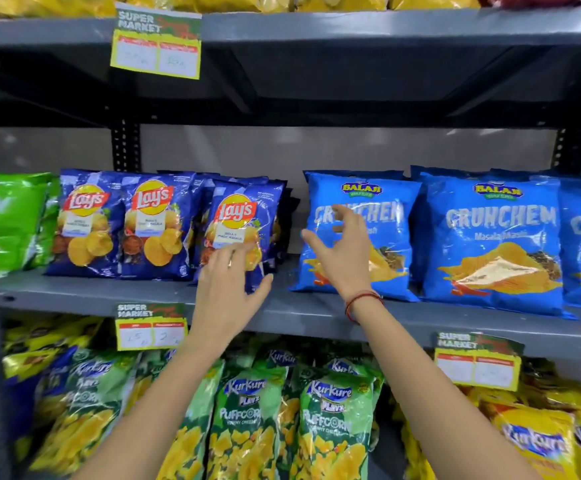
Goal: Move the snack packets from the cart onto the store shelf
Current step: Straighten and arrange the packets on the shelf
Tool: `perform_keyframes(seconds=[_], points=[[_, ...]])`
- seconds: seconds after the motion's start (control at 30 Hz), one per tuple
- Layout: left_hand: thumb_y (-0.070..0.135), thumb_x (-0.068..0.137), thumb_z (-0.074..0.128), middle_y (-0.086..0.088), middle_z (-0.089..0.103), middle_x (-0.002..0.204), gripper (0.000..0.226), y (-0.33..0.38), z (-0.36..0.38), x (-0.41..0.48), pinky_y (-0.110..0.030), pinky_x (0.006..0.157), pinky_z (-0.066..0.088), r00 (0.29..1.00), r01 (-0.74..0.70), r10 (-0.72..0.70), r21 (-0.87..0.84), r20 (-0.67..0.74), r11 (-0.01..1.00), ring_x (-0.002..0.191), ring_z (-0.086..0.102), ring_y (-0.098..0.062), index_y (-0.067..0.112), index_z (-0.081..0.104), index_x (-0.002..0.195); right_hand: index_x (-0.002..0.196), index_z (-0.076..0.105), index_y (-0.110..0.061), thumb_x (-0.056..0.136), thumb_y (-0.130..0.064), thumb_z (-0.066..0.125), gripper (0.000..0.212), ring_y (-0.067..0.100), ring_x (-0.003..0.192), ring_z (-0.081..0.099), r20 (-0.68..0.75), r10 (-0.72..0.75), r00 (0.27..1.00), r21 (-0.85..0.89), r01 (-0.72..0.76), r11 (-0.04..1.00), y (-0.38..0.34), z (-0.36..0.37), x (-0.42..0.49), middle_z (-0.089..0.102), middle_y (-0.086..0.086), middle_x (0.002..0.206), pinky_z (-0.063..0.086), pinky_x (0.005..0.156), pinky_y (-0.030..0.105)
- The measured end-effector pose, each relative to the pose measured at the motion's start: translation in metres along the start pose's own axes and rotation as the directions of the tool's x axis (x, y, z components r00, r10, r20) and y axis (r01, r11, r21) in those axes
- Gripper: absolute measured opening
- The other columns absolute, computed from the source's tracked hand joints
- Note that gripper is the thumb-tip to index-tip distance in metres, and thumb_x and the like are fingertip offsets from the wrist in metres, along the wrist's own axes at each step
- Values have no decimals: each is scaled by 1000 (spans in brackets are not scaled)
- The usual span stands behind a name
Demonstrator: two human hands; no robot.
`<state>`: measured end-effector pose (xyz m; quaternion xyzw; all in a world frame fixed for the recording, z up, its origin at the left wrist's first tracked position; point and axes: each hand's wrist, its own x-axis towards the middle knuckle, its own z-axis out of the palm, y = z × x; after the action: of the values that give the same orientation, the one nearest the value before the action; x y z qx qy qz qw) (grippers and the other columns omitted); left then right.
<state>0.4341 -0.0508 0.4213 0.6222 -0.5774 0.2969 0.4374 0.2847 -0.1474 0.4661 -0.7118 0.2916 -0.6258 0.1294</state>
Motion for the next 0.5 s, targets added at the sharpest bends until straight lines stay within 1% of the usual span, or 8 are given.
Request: perform_keyframes(seconds=[0.03,0.1,0.13,0.17,0.23,0.33,0.4,0.5], points=[[36,84,62,-12,56,121,51,-10,-6,-5,-46,90,45,1000,21,-22,39,14,999,115,49,-30,6,50,123,129,49,-12,77,-35,76,63,19,106,53,92,28,995,56,-33,998,-6,12,-2,52,6,122,48,88,32],[47,85,55,-14,55,127,58,-28,-14,-13,-47,94,43,995,71,-76,79,59,994,119,48,-31,5,49,125,132,47,-10,74,-38,79,72,10,93,53,240,74,968,104,-101,989,-12,32,-5,52,1,113,44,76,18],[55,84,48,-14,54,129,65,-37,-18,-17,-47,96,40,991,97,-105,103,85,990,121,46,-31,5,48,127,133,46,-9,73,-38,80,75,8,87,53,293,91,952,102,-126,987,-14,43,-6,51,-1,109,41,71,14],[61,82,38,-14,53,131,74,-44,-21,-20,-46,99,38,985,116,-131,134,110,984,124,45,-30,5,47,128,133,45,-8,72,-39,80,77,8,86,55,340,117,933,95,-158,983,-14,53,-7,52,-1,107,40,71,14],[67,78,24,-15,51,134,85,-58,-25,-25,-46,105,34,975,132,-164,200,152,971,127,42,-28,4,45,131,135,42,-8,71,-42,80,81,18,103,59,431,203,879,67,-256,964,-12,72,-9,58,3,117,43,83,22],[69,78,17,-14,55,131,89,-73,-26,-30,-45,107,30,958,158,-210,254,194,954,124,46,-27,3,47,129,135,42,-11,69,-44,81,84,26,123,54,509,319,799,33,-388,921,-6,90,-11,56,7,136,44,102,35],[69,79,15,-13,62,121,87,-78,-26,-31,-44,106,30,951,167,-227,270,209,948,116,53,-27,4,53,123,134,48,-13,67,-41,84,81,26,126,52,522,323,790,32,-396,917,-5,97,-9,57,7,137,42,107,38],[67,82,15,-11,70,102,82,-80,-24,-33,-41,97,34,956,163,-221,275,194,948,98,62,-27,6,63,108,127,56,-12,65,-34,86,72,27,121,56,516,296,804,32,-363,931,-7,105,-4,63,10,129,44,105,41]])
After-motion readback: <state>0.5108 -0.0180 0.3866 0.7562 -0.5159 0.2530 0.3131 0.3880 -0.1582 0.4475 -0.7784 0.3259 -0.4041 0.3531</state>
